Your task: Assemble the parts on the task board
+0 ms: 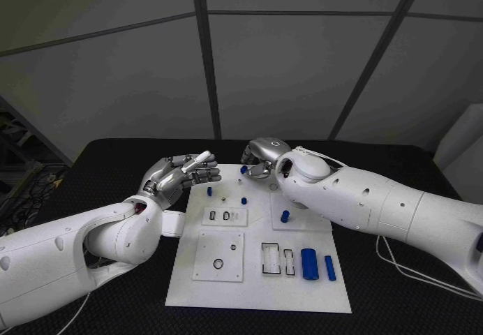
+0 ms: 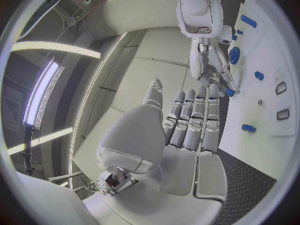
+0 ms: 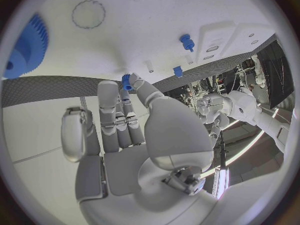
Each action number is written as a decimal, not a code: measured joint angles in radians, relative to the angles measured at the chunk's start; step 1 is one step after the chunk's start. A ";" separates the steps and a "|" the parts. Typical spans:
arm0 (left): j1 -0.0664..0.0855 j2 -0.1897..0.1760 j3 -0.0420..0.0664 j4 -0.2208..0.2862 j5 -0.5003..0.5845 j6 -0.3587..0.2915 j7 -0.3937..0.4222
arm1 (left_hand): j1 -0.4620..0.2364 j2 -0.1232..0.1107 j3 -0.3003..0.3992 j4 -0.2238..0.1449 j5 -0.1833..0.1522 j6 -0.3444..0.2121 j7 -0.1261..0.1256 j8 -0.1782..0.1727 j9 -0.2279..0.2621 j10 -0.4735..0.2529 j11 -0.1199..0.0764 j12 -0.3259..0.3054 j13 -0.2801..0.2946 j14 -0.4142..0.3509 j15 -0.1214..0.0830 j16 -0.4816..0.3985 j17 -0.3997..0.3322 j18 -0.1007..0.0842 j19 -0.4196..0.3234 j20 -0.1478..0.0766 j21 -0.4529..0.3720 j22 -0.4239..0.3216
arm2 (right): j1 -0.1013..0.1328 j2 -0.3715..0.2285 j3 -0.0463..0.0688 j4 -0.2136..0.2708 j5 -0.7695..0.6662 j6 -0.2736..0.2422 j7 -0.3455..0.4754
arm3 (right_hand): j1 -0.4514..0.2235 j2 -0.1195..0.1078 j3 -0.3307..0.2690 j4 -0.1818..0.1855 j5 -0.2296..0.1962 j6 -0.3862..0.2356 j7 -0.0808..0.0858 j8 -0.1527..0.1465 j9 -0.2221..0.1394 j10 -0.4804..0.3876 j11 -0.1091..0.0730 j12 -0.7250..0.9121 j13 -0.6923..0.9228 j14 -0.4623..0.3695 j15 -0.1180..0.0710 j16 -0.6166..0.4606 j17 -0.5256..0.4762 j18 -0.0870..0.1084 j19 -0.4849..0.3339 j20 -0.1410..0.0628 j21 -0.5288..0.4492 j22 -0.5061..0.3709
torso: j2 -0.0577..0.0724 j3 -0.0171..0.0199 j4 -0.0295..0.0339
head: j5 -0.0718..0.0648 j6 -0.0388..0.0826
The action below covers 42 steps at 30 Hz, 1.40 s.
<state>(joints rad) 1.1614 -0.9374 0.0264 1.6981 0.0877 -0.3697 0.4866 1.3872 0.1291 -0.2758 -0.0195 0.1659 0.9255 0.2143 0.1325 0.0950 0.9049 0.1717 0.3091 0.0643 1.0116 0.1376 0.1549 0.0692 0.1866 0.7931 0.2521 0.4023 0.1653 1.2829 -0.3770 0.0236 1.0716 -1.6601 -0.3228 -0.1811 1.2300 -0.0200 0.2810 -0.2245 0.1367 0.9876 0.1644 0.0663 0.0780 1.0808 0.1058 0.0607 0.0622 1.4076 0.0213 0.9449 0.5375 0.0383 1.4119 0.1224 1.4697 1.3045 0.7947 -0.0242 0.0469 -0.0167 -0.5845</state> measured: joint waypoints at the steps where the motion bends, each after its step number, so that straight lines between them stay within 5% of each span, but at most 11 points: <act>1: 0.000 0.000 0.000 0.000 0.000 0.000 0.000 | 0.000 0.000 0.000 0.000 0.000 0.000 0.000 0.000 0.000 0.000 0.000 0.000 0.000 0.000 0.000 0.000 0.000 0.000 0.000 0.000 0.000 0.000 | 0.000 0.001 0.000 -0.002 0.001 -0.003 0.000 | 0.006 -0.008 -0.010 0.001 -0.008 -0.032 0.001 0.000 -0.009 -0.036 0.006 0.000 0.000 -0.004 0.004 -0.018 -0.025 0.010 -0.013 0.006 -0.011 -0.012 | 0.000 -0.0002 0.0000 | 0.000 0.001; 9: 0.001 -0.002 0.000 -0.001 0.000 0.001 -0.002 | 0.000 0.000 0.000 0.000 -0.004 0.000 0.000 0.000 -0.001 0.000 0.000 0.000 0.000 -0.004 0.004 -0.004 0.000 0.000 0.000 0.000 0.000 -0.001 | 0.004 -0.010 0.000 0.012 0.013 -0.025 0.008 | 0.027 -0.034 -0.065 0.041 -0.015 -0.092 -0.001 0.000 -0.014 -0.109 0.021 0.000 0.004 -0.009 0.009 -0.048 -0.078 0.016 -0.029 0.019 -0.029 -0.044 | 0.000 -0.0002 0.0001 | -0.001 0.001; 14: 0.002 -0.006 0.000 -0.002 0.000 0.002 -0.003 | 0.000 0.000 -0.003 -0.003 -0.004 0.000 0.000 -0.004 -0.001 0.000 0.000 0.000 0.000 -0.004 0.004 -0.004 0.000 0.000 0.000 0.000 0.000 -0.001 | 0.004 -0.088 0.000 0.097 0.025 -0.043 0.012 | 0.043 -0.028 -0.084 0.059 -0.006 -0.050 0.011 0.008 -0.008 -0.027 0.008 0.024 0.019 -0.001 0.001 -0.039 -0.066 0.016 -0.016 0.012 -0.029 -0.023 | 0.000 0.0007 -0.0021 | 0.003 -0.001; 17: 0.002 -0.010 0.000 -0.002 -0.001 0.004 -0.003 | 0.000 0.000 0.000 -0.006 -0.004 0.000 0.000 -0.004 -0.002 0.000 0.000 -0.005 0.000 -0.004 0.004 -0.008 0.000 0.000 0.000 0.000 0.000 -0.003 | 0.003 -0.154 0.004 0.156 0.039 -0.052 0.012 | 0.046 -0.024 -0.082 0.070 0.005 -0.022 0.000 0.009 -0.006 0.049 -0.007 0.046 0.033 0.019 -0.007 0.000 -0.016 0.016 0.018 0.006 -0.003 0.002 | -0.002 0.0019 -0.0042 | 0.004 -0.002; 21: 0.002 -0.016 0.000 -0.001 -0.001 0.006 -0.004 | 0.000 0.000 0.000 -0.006 -0.004 0.000 0.000 -0.004 -0.002 0.003 0.003 -0.005 0.000 -0.004 0.004 -0.009 0.000 0.000 0.000 0.000 0.000 -0.003 | 0.004 -0.263 0.032 0.237 0.088 -0.060 0.004 | 0.046 -0.024 -0.079 0.096 0.006 0.006 -0.022 0.014 -0.004 0.154 -0.034 0.071 0.054 0.045 -0.027 0.081 0.096 0.015 0.054 -0.010 0.032 0.004 | -0.004 0.0041 -0.0094 | 0.002 0.001; 23: 0.002 -0.016 0.000 -0.001 -0.001 0.008 -0.004 | 0.000 0.000 0.000 -0.006 -0.004 0.000 0.000 -0.004 -0.002 0.004 0.004 -0.005 0.000 -0.004 0.004 -0.009 0.000 0.000 0.000 0.000 0.000 -0.003 | 0.004 -0.304 0.036 0.268 0.116 -0.058 -0.004 | 0.032 -0.038 -0.086 0.107 0.006 0.018 -0.034 0.014 0.000 0.236 -0.055 0.106 0.079 0.059 -0.042 0.148 0.198 -0.009 0.055 -0.024 0.053 0.004 | -0.005 0.0054 -0.0118 | -0.001 0.002; 27: 0.002 -0.019 0.000 -0.001 -0.001 0.011 -0.004 | 0.000 0.000 -0.003 -0.008 -0.004 0.000 0.000 -0.004 -0.002 0.004 0.004 -0.005 0.000 -0.004 0.004 -0.009 0.000 0.000 0.000 0.000 0.000 -0.004 | 0.004 -0.369 0.041 0.311 0.176 -0.041 -0.028 | 0.009 -0.062 -0.108 0.137 0.006 0.026 -0.057 0.014 0.007 0.345 -0.088 0.189 0.156 0.059 -0.074 0.262 0.366 -0.009 0.055 -0.059 0.079 0.004 | -0.008 0.0080 -0.0169 | -0.007 0.005; 29: 0.002 -0.020 0.000 -0.001 -0.001 0.012 -0.004 | 0.000 0.000 -0.003 -0.008 -0.004 0.000 0.000 -0.004 -0.002 0.004 0.004 -0.005 0.000 -0.004 0.004 -0.009 0.000 0.000 0.000 0.000 0.000 -0.004 | 0.004 -0.385 0.042 0.320 0.202 -0.026 -0.042 | 0.018 -0.086 -0.120 0.167 0.006 0.019 -0.065 0.007 0.011 0.354 -0.091 0.267 0.248 0.059 -0.081 0.326 0.463 -0.024 0.054 -0.064 0.087 0.004 | -0.009 0.0090 -0.0189 | -0.009 0.006; 33: 0.002 -0.017 0.000 -0.001 -0.001 0.013 -0.005 | 0.000 0.000 -0.003 -0.008 -0.004 0.000 0.000 -0.004 -0.002 0.004 0.004 -0.005 0.000 -0.004 0.004 -0.009 0.000 0.000 0.000 0.000 0.000 -0.004 | 0.003 -0.389 0.043 0.314 0.237 0.006 -0.069 | 0.043 -0.119 -0.141 0.257 0.006 -0.013 -0.069 0.002 0.022 0.351 -0.082 0.696 0.706 0.059 -0.081 0.444 0.651 -0.024 0.054 -0.064 0.095 0.004 | -0.010 0.0109 -0.0225 | -0.011 0.006; 36: 0.002 -0.015 0.000 -0.002 -0.001 0.015 -0.005 | 0.000 0.000 -0.003 -0.008 -0.004 0.000 0.000 -0.004 -0.002 0.004 0.004 -0.005 0.000 -0.004 0.004 -0.009 0.000 0.000 0.000 0.000 0.000 -0.004 | 0.003 -0.381 0.043 0.299 0.252 0.027 -0.084 | 0.081 -0.139 -0.153 0.344 0.006 -0.039 -0.054 0.002 0.036 0.317 -0.081 0.938 0.971 0.059 -0.080 0.490 0.734 -0.024 0.055 -0.061 0.098 0.003 | -0.010 0.0121 -0.0230 | -0.014 0.006; 42: 0.002 -0.013 0.000 -0.003 -0.001 0.016 -0.006 | 0.000 0.000 -0.003 -0.008 -0.004 0.000 0.000 -0.004 -0.002 0.004 0.004 -0.005 0.000 -0.004 0.004 -0.009 0.000 0.000 0.000 0.000 0.000 -0.003 | 0.003 -0.352 0.043 0.268 0.275 0.069 -0.107 | 0.112 -0.159 -0.169 0.416 0.006 -0.085 -0.042 0.002 0.040 0.325 -0.070 1.081 1.121 0.059 -0.069 0.519 0.771 -0.024 0.055 -0.054 0.098 0.003 | -0.010 0.0111 -0.0228 | -0.018 0.005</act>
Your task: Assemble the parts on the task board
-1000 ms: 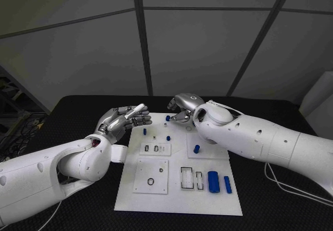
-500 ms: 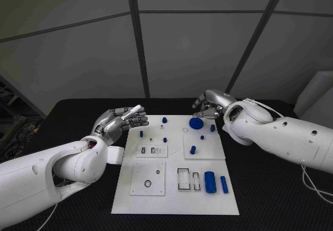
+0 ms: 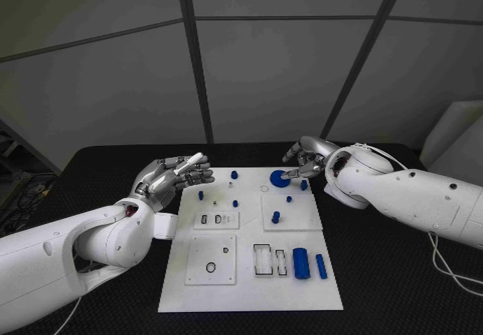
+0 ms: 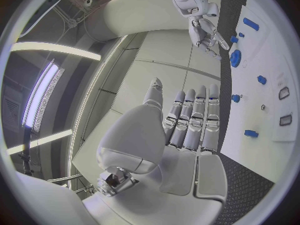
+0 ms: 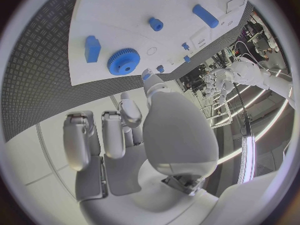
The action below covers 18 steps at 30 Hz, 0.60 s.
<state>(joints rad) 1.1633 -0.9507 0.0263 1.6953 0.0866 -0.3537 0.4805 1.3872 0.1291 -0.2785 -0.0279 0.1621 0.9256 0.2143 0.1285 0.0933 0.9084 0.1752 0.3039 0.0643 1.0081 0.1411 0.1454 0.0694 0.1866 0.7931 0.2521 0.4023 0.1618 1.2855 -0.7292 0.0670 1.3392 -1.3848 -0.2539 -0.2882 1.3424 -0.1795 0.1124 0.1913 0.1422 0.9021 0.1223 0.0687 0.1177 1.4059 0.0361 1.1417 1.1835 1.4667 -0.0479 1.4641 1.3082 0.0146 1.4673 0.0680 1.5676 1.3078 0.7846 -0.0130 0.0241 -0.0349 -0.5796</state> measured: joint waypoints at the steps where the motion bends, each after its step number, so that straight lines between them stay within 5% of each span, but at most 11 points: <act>1: 0.000 0.001 0.000 0.000 0.000 0.000 0.000 | 0.000 0.000 0.000 0.000 0.000 0.000 0.000 0.000 0.000 0.000 0.000 0.000 0.000 0.000 0.000 0.000 0.000 0.000 0.000 0.000 0.000 0.000 | 0.000 0.005 0.000 -0.006 0.004 0.007 -0.004 | 0.007 0.000 -0.001 0.009 0.000 -0.003 0.002 0.000 0.001 0.000 0.000 0.010 0.011 -0.004 0.004 0.002 0.000 0.000 0.000 0.000 0.000 0.000 | 0.000 -0.0001 0.0004 | 0.000 0.000; 18: 0.000 0.004 0.000 -0.001 0.000 0.002 -0.002 | 0.000 0.000 0.003 -0.003 0.000 0.004 0.004 0.000 0.000 0.000 0.000 0.000 0.000 0.000 0.000 0.000 0.000 0.000 0.000 0.000 0.000 0.000 | -0.006 0.047 0.000 -0.049 0.018 0.066 -0.034 | 0.040 0.012 0.001 0.039 0.005 0.008 -0.001 0.000 0.017 0.018 -0.001 0.085 0.087 0.000 0.007 0.010 0.000 0.000 -0.004 0.004 0.000 0.000 | 0.001 -0.0007 0.0007 | 0.004 -0.012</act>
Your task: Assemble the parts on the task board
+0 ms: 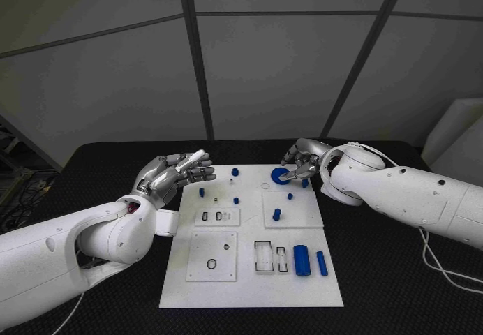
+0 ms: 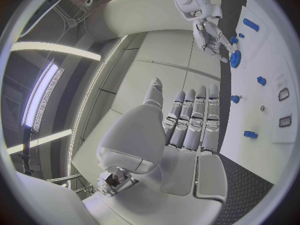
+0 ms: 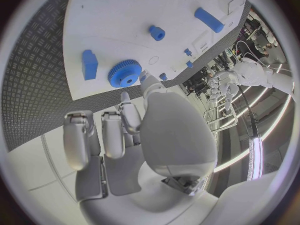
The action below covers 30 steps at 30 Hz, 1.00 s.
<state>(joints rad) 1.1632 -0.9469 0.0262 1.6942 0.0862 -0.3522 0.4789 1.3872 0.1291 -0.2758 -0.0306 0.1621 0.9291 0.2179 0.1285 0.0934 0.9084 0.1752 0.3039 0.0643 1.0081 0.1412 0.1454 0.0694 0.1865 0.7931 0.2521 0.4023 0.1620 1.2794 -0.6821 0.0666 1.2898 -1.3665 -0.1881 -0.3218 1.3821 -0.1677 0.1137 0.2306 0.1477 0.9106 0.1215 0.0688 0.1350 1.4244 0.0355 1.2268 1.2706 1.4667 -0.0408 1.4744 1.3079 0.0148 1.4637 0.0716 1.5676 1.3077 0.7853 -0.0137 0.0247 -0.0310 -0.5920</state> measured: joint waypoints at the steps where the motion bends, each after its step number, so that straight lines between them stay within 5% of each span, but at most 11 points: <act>1: 0.000 0.000 0.000 0.000 0.000 0.000 0.000 | 0.000 0.000 0.000 0.000 0.000 0.000 0.000 0.000 0.000 0.000 0.000 0.000 0.000 0.000 0.000 0.000 0.000 0.000 0.000 0.000 0.000 0.000 | -0.001 0.001 0.000 -0.001 0.000 0.003 -0.001 | 0.000 0.000 0.000 0.000 0.000 0.000 0.000 0.000 0.001 0.002 -0.001 0.008 0.007 0.000 0.000 0.000 0.000 0.000 0.000 0.000 0.000 0.000 | 0.000 0.0000 0.0000 | 0.000 0.000; 30: 0.000 0.000 0.000 -0.002 0.000 0.000 -0.001 | 0.000 0.000 0.000 0.000 0.000 0.000 0.000 0.000 0.000 0.000 0.000 0.000 0.000 0.000 0.000 0.000 0.000 0.000 0.000 0.000 0.000 -0.001 | -0.005 0.033 0.001 -0.042 -0.018 0.033 -0.019 | 0.029 0.037 0.014 -0.009 0.001 0.052 -0.007 0.006 0.018 0.019 -0.005 0.066 0.037 0.000 0.000 0.004 0.000 0.000 0.000 0.000 0.000 0.000 | 0.000 0.0007 -0.0006 | 0.001 -0.007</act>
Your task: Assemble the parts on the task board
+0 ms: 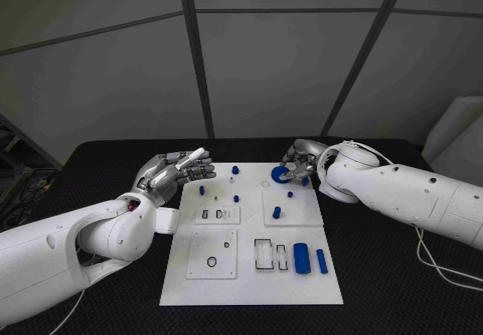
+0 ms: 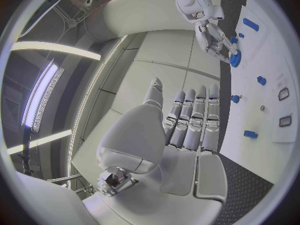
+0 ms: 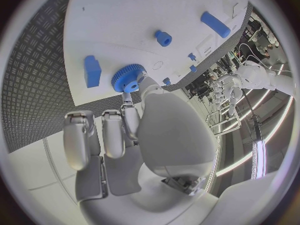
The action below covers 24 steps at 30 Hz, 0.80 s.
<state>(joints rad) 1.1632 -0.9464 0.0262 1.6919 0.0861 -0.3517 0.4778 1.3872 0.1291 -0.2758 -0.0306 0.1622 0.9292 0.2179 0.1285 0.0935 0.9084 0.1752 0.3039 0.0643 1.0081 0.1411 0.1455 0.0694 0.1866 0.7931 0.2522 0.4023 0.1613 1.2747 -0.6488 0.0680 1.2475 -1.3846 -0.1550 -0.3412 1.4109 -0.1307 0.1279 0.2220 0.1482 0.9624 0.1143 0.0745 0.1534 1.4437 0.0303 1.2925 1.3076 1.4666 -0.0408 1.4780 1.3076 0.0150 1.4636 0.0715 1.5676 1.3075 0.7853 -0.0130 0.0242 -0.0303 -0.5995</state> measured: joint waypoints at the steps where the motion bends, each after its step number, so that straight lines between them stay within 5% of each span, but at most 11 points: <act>1: 0.000 0.000 0.000 0.000 0.000 0.000 0.000 | 0.000 0.000 0.000 0.000 0.000 0.000 0.000 0.000 0.000 0.000 0.000 0.000 0.000 0.000 0.000 0.000 0.000 0.000 0.000 0.000 0.000 0.000 | 0.000 0.001 0.000 0.000 -0.002 0.000 -0.001 | 0.004 0.007 0.003 -0.003 0.000 0.003 0.001 0.000 0.002 0.000 0.000 0.001 0.000 0.000 0.000 0.000 0.000 0.000 0.000 0.000 0.000 0.000 | 0.000 0.0001 0.0000 | 0.000 0.000; 9: 0.000 0.000 0.000 -0.001 0.000 0.000 0.000 | 0.000 0.000 0.000 0.000 0.000 0.000 0.000 0.000 0.000 0.000 0.000 0.000 0.000 0.000 0.000 0.000 0.000 0.000 0.000 0.000 0.000 0.000 | -0.004 -0.001 0.000 0.013 -0.031 -0.016 -0.001 | 0.034 0.037 0.045 -0.057 0.004 0.079 -0.003 0.027 0.013 0.022 -0.014 0.057 0.000 -0.001 -0.010 0.006 0.000 0.000 0.004 -0.005 0.000 0.000 | 0.000 0.0004 -0.0002 | 0.001 -0.002; 16: 0.000 0.001 0.000 -0.002 0.000 0.001 -0.001 | -0.003 0.003 -0.003 -0.003 -0.004 0.000 0.000 0.000 -0.001 0.000 0.000 0.000 0.000 0.000 0.000 0.000 0.000 0.000 0.000 0.000 0.000 -0.001 | -0.013 -0.010 -0.003 0.060 -0.071 -0.068 0.007 | 0.042 0.036 0.070 -0.084 0.089 0.083 0.001 0.027 0.012 0.023 -0.027 0.085 0.000 0.000 -0.022 0.006 0.000 0.000 0.002 -0.016 0.000 0.000 | 0.000 0.0004 -0.0009 | 0.001 0.000; 24: 0.000 0.001 0.000 -0.001 0.000 0.001 -0.001 | -0.004 0.004 -0.003 -0.003 -0.004 0.000 0.000 0.000 -0.001 0.000 0.000 0.000 0.000 0.000 0.000 0.000 0.000 0.000 0.000 0.000 0.000 -0.001 | -0.013 -0.013 -0.002 0.119 -0.125 -0.143 0.017 | 0.044 0.034 0.071 -0.088 0.096 0.084 0.000 0.027 0.012 0.023 -0.027 0.089 0.000 0.000 -0.022 0.006 0.000 0.000 0.005 -0.020 0.000 0.000 | -0.001 -0.0006 -0.0001 | 0.000 0.004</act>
<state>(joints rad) 1.1631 -0.9455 0.0262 1.6912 0.0859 -0.3506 0.4767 1.3831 0.1333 -0.2786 -0.0333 0.1582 0.9291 0.2179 0.1285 0.0926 0.9084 0.1752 0.3039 0.0643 1.0081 0.1411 0.1454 0.0695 0.1866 0.7931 0.2522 0.4023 0.1606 1.2614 -0.6619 0.0659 1.3670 -1.5096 -0.2983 -0.3242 1.4552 -0.0971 0.1988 0.1337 0.2444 1.0462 0.1146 0.1016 0.1651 1.4666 0.0033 1.3816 1.3074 1.4668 -0.0629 1.4840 1.3075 0.0150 1.4690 0.0515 1.5676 1.3074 0.7842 -0.0136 0.0241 -0.0306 -0.5957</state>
